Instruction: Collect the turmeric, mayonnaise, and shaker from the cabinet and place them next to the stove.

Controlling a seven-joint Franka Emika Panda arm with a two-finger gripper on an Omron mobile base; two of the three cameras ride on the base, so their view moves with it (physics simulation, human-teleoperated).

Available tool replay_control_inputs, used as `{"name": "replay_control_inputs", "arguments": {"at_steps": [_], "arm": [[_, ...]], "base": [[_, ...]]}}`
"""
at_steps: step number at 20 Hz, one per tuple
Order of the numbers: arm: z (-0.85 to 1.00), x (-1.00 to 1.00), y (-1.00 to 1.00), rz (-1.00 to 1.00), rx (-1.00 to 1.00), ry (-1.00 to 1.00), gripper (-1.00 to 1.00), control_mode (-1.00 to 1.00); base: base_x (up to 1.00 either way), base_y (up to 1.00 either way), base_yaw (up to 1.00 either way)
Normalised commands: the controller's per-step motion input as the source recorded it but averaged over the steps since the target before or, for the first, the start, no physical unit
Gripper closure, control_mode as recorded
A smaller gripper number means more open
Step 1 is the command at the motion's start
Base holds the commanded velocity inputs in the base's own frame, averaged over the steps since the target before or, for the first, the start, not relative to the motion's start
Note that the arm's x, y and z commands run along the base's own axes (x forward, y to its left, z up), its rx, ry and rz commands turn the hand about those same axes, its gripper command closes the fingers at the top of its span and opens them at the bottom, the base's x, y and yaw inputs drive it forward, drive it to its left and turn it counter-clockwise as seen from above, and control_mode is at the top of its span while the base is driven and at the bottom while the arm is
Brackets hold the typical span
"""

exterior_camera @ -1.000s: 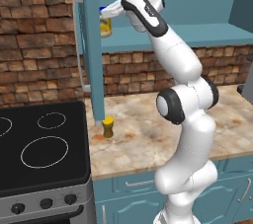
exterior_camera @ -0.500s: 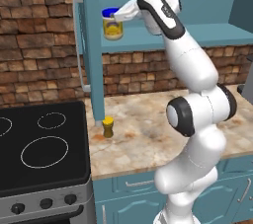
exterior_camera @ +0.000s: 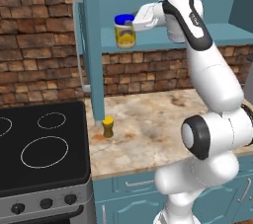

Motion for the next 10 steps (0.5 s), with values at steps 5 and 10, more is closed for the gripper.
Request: {"name": "replay_control_inputs", "arguments": {"at_steps": [5, 10], "arm": [[-0.50, -0.79, -0.08, 0.16, -0.04, 0.00, 1.00, -1.00], [-0.72, -0.56, -0.01, 0.13, -0.06, 0.00, 1.00, -1.00]], "base": [[0.00, 0.00, 0.00], [0.00, 0.00, 0.00]]}}
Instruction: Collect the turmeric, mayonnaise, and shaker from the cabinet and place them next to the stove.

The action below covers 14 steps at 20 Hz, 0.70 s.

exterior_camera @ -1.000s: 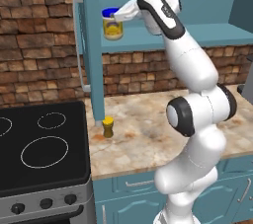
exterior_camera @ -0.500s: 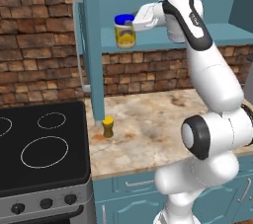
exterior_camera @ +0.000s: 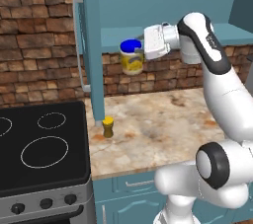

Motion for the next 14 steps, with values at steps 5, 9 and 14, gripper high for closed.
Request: {"name": "replay_control_inputs", "arguments": {"at_steps": [5, 9, 14], "arm": [[-0.76, -0.15, -0.04, 0.17, -0.01, 0.00, 1.00, -1.00], [-0.85, 0.00, -0.01, 0.14, -0.01, 0.00, 1.00, -1.00], [-0.89, 0.00, 0.00, 0.13, -0.03, 0.00, 1.00, -1.00]], "base": [[0.00, 0.00, 0.00], [0.00, 0.00, 0.00], [0.00, 0.00, 0.00]]}}
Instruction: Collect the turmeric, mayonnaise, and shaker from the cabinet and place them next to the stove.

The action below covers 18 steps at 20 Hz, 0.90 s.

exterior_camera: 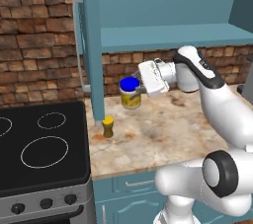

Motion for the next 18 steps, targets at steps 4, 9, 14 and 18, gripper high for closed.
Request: {"name": "replay_control_inputs", "arguments": {"at_steps": [4, 9, 14, 18], "arm": [[-0.83, 0.00, 0.00, 0.14, 0.00, 0.00, 1.00, -1.00], [-0.81, 0.00, 0.00, 0.13, 0.00, 0.00, 1.00, -1.00], [-0.74, -0.03, -0.06, 0.12, 0.00, 0.00, 1.00, -1.00], [-0.82, -0.01, 0.00, 0.08, 0.00, 0.00, 1.00, -1.00]], "base": [[0.00, 0.00, 0.00], [0.00, 0.00, 0.00], [0.00, 0.00, 0.00], [0.00, 0.00, 0.00]]}}
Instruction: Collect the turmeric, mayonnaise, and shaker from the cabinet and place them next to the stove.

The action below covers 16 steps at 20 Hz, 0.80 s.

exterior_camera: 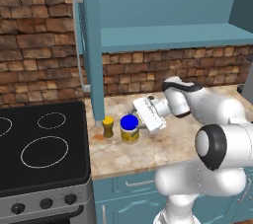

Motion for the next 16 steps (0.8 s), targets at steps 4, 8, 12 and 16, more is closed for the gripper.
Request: {"name": "replay_control_inputs", "arguments": {"at_steps": [4, 8, 12, 16], "arm": [[-0.72, 0.00, 0.01, 0.01, 0.00, 0.00, 1.00, -1.00], [-0.43, 0.01, 0.11, 0.00, 0.02, 0.00, 1.00, -1.00], [-0.16, 0.14, 0.22, 0.00, 0.01, 0.00, 1.00, -1.00], [-0.25, 0.17, 0.31, 0.00, 0.00, 0.00, 1.00, -1.00]], "base": [[0.00, 0.00, 0.00], [0.00, 0.00, 0.00], [0.00, 0.00, 0.00], [0.00, 0.00, 0.00]]}}
